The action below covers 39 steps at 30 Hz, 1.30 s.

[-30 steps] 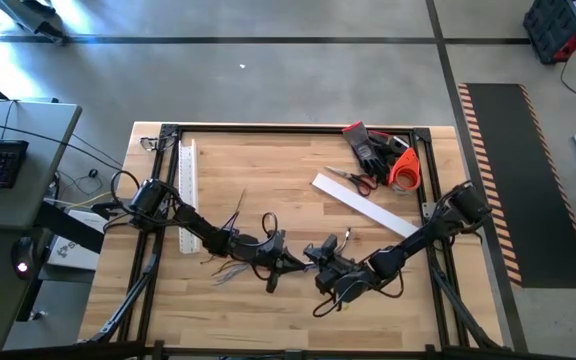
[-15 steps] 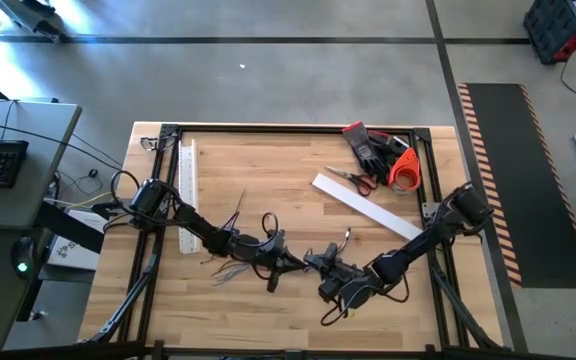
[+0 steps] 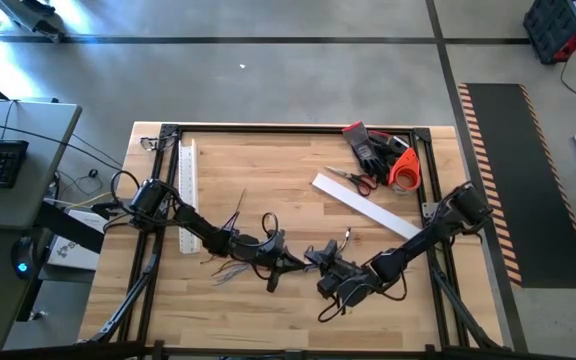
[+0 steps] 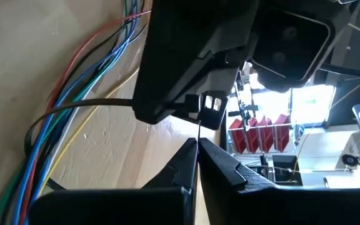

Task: Ziptie cables
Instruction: Wrap the zip tie on the cable

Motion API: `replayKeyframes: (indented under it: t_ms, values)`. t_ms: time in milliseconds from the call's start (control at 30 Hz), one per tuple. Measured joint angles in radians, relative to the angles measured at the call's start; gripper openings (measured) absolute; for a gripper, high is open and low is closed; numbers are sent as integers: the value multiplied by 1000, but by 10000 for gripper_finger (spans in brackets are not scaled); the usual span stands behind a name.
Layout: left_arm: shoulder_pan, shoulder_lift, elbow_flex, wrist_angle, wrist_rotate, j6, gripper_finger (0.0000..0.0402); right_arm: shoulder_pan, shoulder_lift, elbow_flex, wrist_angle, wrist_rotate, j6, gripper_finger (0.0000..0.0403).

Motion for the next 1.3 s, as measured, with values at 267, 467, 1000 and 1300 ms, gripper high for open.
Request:
replayKeyframes:
  t_ms: [267, 467, 1000, 1300]
  values:
    - [0, 0, 0, 0, 0, 0, 0, -3, 18, 0, -2, -26, -1, 0]
    - [0, 0, 0, 0, 0, 0, 0, -5, 32, 0, 41, -27, 0, 0]
    - [0, 0, 0, 0, 0, 0, 0, 9, 32, 0, 71, 22, -19, 0]
    - [0, 0, 0, 0, 0, -8, 0, 19, 32, 0, 79, 19, -45, 0]
